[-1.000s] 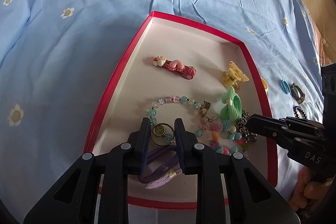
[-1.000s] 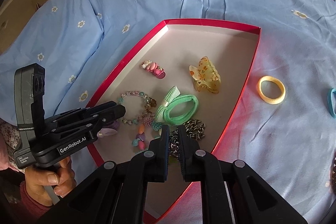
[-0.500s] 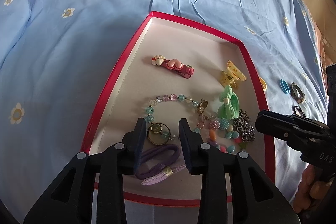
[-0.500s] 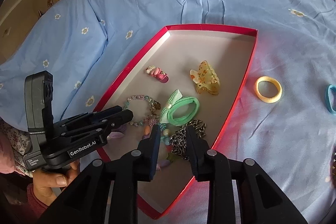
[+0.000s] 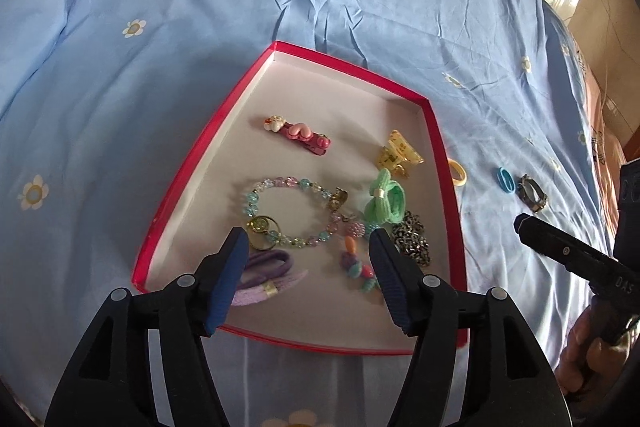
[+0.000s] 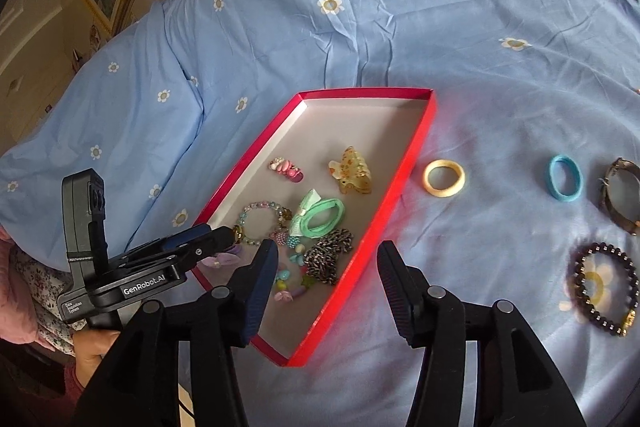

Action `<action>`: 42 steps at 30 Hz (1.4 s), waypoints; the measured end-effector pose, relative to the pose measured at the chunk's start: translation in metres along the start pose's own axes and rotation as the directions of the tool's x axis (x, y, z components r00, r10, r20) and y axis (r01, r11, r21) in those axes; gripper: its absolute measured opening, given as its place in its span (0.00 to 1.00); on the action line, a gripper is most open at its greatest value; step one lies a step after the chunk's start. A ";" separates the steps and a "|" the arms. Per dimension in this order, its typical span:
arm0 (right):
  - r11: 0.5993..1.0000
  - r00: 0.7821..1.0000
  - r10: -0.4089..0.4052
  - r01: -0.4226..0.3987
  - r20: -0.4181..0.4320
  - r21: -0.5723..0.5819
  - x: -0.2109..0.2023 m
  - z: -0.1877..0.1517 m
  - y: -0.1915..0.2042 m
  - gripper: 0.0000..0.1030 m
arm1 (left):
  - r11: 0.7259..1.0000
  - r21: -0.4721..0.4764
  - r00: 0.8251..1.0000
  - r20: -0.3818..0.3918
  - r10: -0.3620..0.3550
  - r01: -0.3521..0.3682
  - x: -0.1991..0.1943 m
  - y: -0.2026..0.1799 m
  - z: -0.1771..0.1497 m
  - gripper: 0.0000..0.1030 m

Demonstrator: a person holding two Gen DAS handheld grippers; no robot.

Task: Organize jewelry
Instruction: 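Move both open tools back over the black bead bracelet and gold watch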

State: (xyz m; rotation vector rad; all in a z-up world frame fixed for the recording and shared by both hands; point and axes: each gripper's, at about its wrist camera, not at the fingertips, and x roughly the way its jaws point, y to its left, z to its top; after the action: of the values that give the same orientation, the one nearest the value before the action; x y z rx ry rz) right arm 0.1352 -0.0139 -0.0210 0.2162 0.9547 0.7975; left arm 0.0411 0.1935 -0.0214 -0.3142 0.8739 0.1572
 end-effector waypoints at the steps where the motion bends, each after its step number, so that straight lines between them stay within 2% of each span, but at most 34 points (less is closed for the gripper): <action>1: 1.000 1.000 -0.012 0.012 0.007 0.008 -0.005 -0.001 -0.006 0.52 | 1.000 0.004 1.000 0.000 -0.009 0.009 -0.001 -0.004 -0.001 0.62; 13: 0.982 0.985 -0.155 0.144 0.080 0.123 -0.066 -0.016 -0.072 0.52 | 0.991 0.101 0.996 -0.020 -0.086 0.088 0.002 -0.067 0.000 0.63; 25: 0.949 0.964 -0.235 0.199 0.126 0.242 -0.109 -0.027 -0.125 0.53 | 0.972 0.191 0.990 -0.054 -0.129 0.137 0.016 -0.126 0.002 0.64; 33: 0.937 0.955 -0.263 0.220 0.135 0.270 -0.118 -0.019 -0.147 0.56 | 0.943 0.281 0.983 -0.102 -0.155 0.178 0.035 -0.175 0.004 0.64; 42: 0.936 0.960 -0.258 0.219 0.110 0.276 -0.108 -0.007 -0.166 0.56 | 0.908 0.346 0.965 -0.194 -0.179 0.238 0.072 -0.225 -0.001 0.63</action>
State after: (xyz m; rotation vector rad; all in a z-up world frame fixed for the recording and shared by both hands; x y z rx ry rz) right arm 0.1798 -0.2066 -0.0372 0.3745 0.9265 0.4236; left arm 0.1447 -0.0187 -0.0314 -0.0681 0.9995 -0.2347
